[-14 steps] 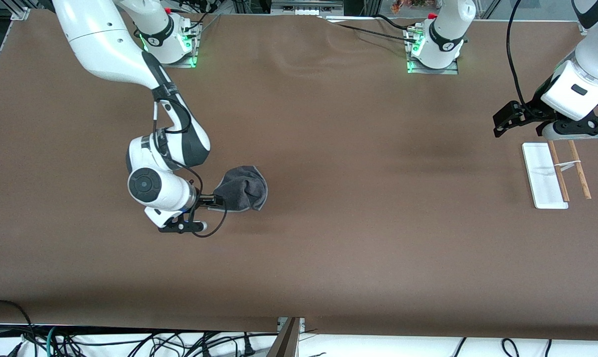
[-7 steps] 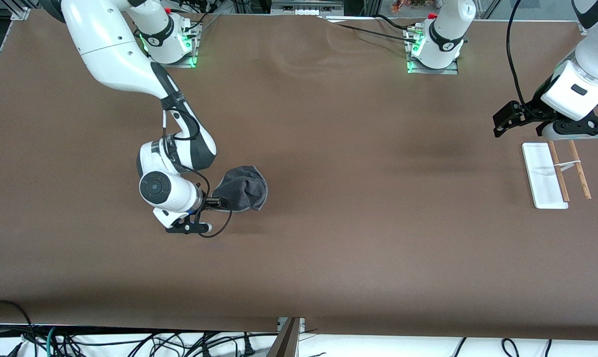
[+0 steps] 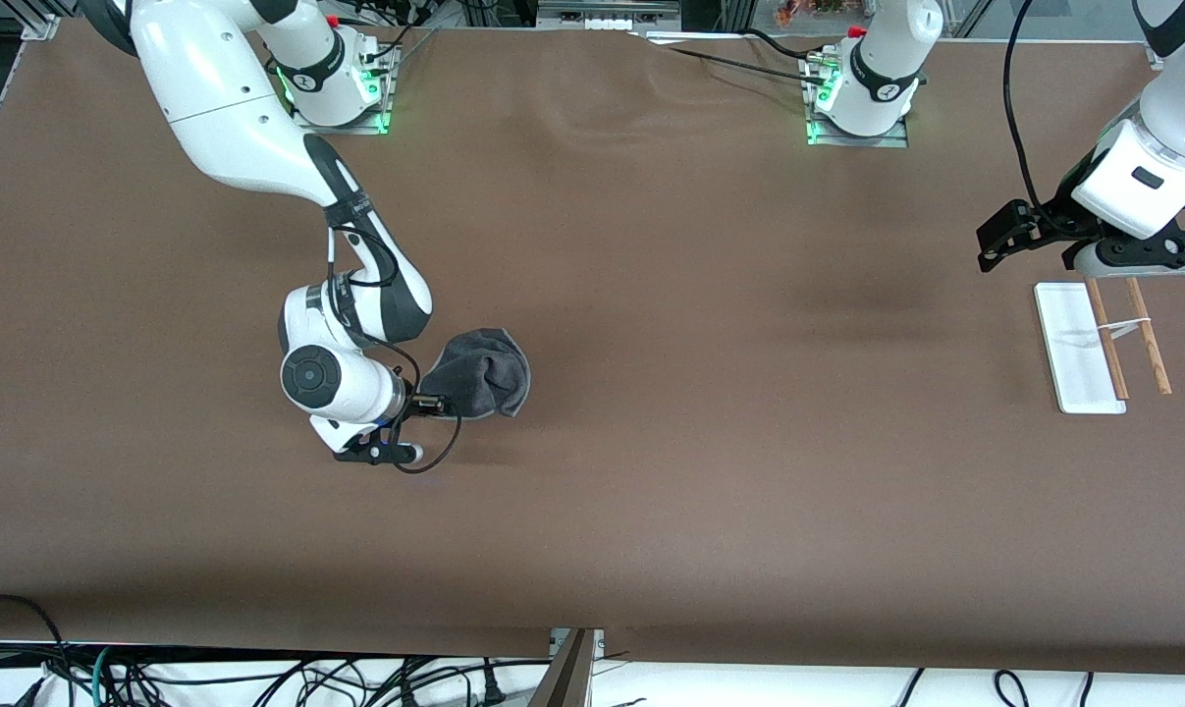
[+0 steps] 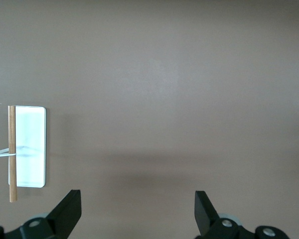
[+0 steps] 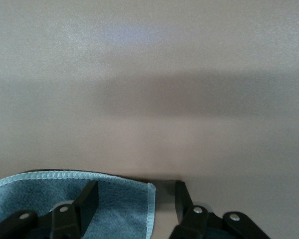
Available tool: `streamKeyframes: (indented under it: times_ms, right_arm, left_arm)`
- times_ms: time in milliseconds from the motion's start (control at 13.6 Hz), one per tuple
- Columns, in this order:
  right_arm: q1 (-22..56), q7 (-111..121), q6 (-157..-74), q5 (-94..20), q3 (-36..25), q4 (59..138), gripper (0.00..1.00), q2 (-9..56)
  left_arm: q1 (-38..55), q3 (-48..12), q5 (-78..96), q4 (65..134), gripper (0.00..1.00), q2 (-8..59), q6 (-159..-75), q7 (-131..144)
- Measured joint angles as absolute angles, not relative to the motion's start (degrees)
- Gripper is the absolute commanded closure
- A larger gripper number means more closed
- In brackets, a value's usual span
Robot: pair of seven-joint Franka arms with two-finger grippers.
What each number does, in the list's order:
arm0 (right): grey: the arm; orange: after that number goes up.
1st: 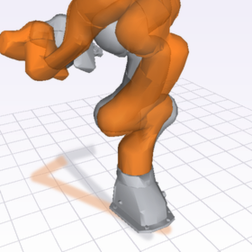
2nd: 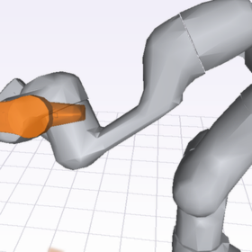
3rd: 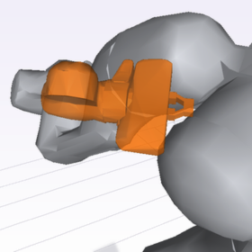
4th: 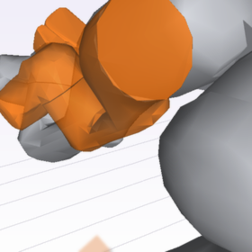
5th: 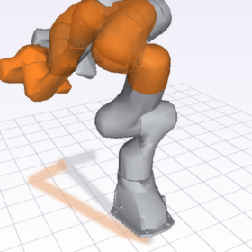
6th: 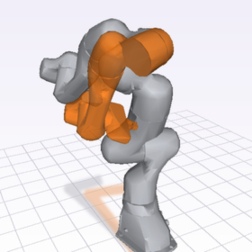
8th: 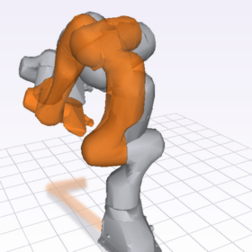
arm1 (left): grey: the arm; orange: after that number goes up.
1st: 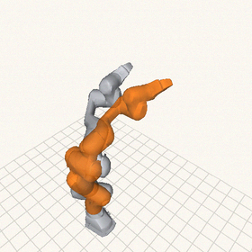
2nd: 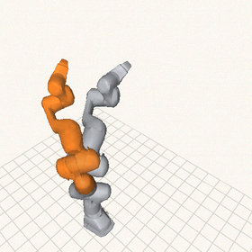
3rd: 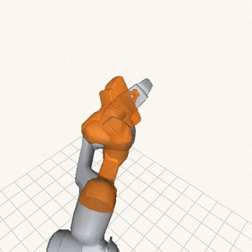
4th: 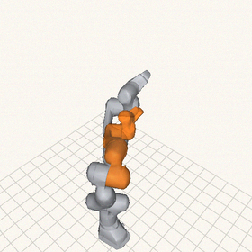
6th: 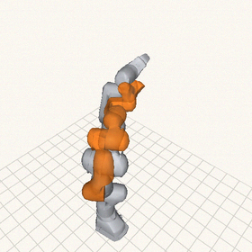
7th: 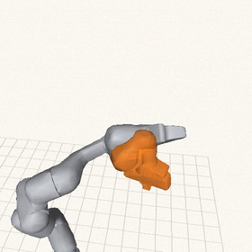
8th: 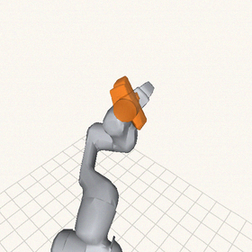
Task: Pass towel and hang on rack
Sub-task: 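Close the right gripper on the towel edge and lift it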
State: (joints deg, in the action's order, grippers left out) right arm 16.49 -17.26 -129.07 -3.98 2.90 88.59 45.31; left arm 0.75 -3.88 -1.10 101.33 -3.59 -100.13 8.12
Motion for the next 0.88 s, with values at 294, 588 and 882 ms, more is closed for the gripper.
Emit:
streamKeyframes:
  times_ms: [294,588,882]
  right_arm:
    - [16.31,-17.28,-128.78,-3.91,2.24,88.6,0.97,45.05]
    - [16.55,-17.35,-129.22,-4.9,2.6,88.6,1.0,45.08]
    - [16.47,-17.34,-129.1,-5.62,2.59,88.4,1.0,45.08]
  left_arm:
    - [0.75,-3.88,-1.1,101.33,0.0,-3.59,-100.13,8.12]
    - [0.75,-3.89,-1.1,101.33,0.0,-3.58,-100.13,8.12]
    - [0.75,-3.89,-1.1,101.33,0.0,-3.59,-100.13,8.12]
